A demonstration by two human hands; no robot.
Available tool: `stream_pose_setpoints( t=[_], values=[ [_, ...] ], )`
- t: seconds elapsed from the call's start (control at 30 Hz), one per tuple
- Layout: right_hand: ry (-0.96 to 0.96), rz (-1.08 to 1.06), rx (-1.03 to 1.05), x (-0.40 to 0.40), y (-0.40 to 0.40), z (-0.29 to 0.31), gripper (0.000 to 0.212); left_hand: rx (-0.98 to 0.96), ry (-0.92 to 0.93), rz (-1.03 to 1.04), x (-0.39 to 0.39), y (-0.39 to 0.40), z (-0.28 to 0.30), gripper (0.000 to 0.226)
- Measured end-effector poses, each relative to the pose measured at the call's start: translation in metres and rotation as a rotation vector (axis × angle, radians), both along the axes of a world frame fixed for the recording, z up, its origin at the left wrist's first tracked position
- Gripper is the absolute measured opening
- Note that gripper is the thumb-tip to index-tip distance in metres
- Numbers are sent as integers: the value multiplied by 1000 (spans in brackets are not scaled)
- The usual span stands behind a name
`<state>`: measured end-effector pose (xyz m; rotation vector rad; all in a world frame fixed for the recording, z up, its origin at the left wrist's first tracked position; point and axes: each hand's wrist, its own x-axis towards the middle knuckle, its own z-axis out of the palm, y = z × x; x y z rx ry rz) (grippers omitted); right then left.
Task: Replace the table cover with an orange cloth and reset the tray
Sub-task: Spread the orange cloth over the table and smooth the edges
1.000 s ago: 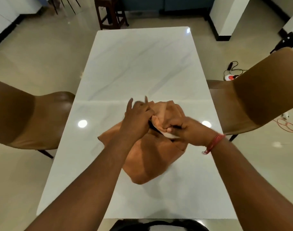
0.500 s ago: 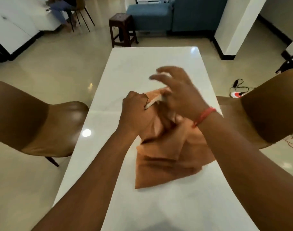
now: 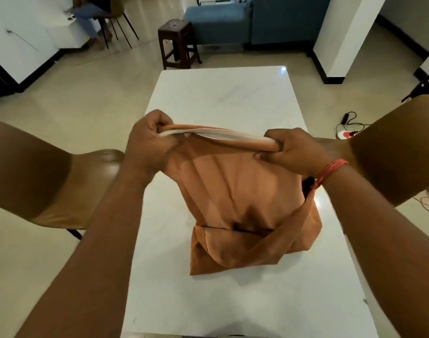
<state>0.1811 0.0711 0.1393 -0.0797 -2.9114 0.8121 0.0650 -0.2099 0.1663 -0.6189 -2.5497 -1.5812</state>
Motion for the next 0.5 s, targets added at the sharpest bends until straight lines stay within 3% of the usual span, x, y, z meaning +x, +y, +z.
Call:
stream_pose_setpoints(
  t=[0.13, 0.3, 0.33, 0.4, 0.5],
  values=[
    [-99, -82, 100, 15, 45, 11, 18, 50, 38, 342, -28, -34, -9, 19],
    [0, -141, 111, 20, 61, 20, 17, 233, -83, 575, -38, -53, -18, 15],
    [19, -132, 85, 18, 55, 22, 17, 246, -84, 573, -35, -49, -20, 20],
    [75, -87, 12, 12, 32, 29, 16, 95, -47, 441, -22, -33, -16, 26],
    [141, 55, -80, 6, -17, 45, 15, -82, -12, 15, 9, 5, -4, 27]
  ],
)
